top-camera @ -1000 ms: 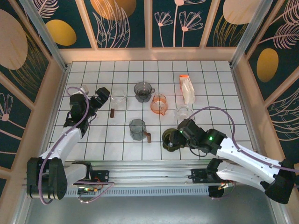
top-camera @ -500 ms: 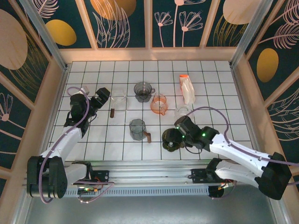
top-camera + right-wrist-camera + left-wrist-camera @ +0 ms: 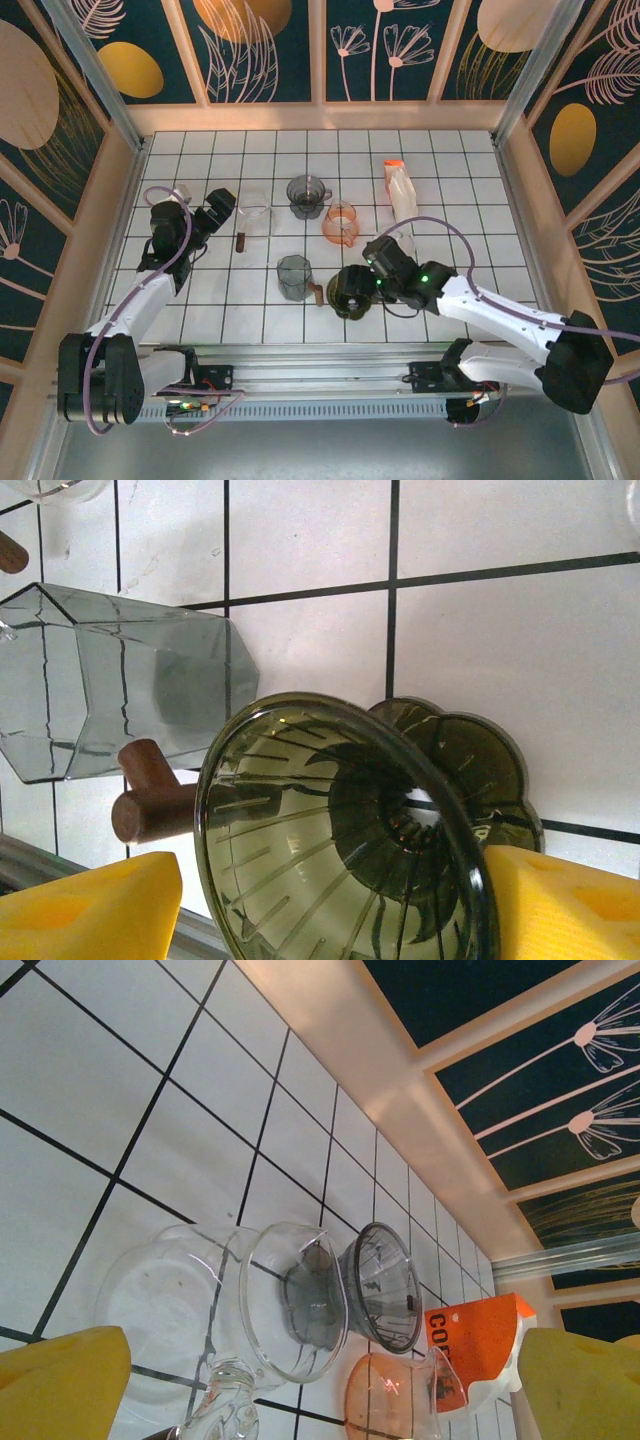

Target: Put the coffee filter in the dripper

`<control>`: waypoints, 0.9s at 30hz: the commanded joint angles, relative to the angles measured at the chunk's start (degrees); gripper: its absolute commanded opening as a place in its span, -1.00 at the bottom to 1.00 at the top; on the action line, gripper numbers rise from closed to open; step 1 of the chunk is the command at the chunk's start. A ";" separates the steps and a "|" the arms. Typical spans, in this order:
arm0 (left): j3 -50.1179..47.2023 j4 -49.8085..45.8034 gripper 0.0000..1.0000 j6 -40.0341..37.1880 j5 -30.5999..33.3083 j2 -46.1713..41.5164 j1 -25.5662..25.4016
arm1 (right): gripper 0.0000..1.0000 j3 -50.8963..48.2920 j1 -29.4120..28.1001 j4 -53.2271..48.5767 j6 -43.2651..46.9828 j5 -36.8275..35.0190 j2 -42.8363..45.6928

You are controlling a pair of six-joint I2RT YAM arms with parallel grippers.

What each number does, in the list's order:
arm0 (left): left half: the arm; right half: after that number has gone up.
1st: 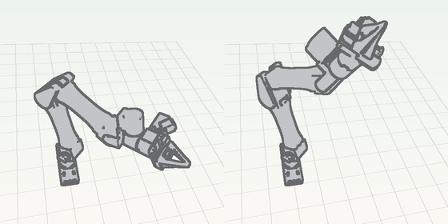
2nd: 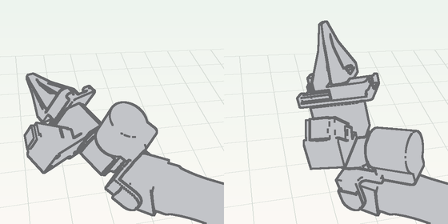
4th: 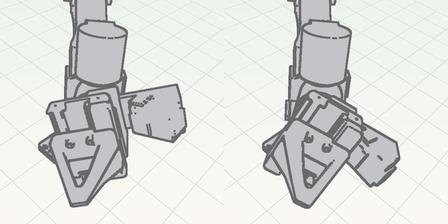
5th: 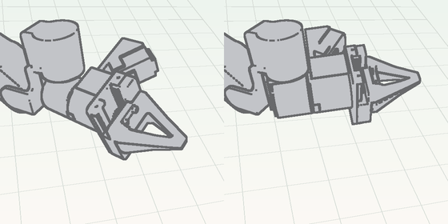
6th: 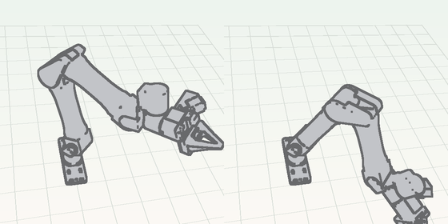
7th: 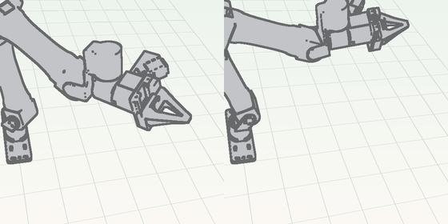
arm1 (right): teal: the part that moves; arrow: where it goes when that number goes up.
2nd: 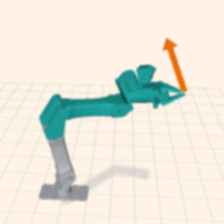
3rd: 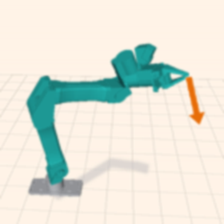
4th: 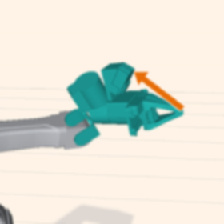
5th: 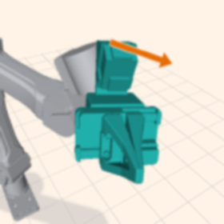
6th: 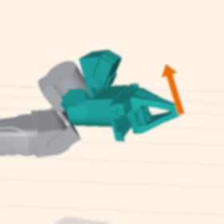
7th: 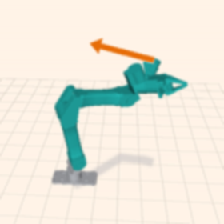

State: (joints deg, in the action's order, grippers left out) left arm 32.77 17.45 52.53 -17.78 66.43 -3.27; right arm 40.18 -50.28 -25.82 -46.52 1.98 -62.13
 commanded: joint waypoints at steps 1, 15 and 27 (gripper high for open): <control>-0.86 2.46 0.98 1.13 -0.85 0.71 0.32 | 0.57 -2.48 0.58 -3.11 2.25 -2.59 5.46; -1.68 1.39 0.98 1.85 0.90 -0.34 0.28 | 0.27 -5.38 -1.27 -13.67 0.81 -10.39 14.86; -2.10 1.13 0.98 2.03 1.51 0.21 0.28 | 0.22 -7.40 -11.47 -15.02 -2.58 -12.30 13.37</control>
State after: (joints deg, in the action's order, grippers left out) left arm 31.16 17.78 54.17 -17.08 67.02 -3.27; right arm 33.58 -60.16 -38.65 -47.44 -7.55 -47.97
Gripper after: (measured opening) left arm 0.990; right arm 0.621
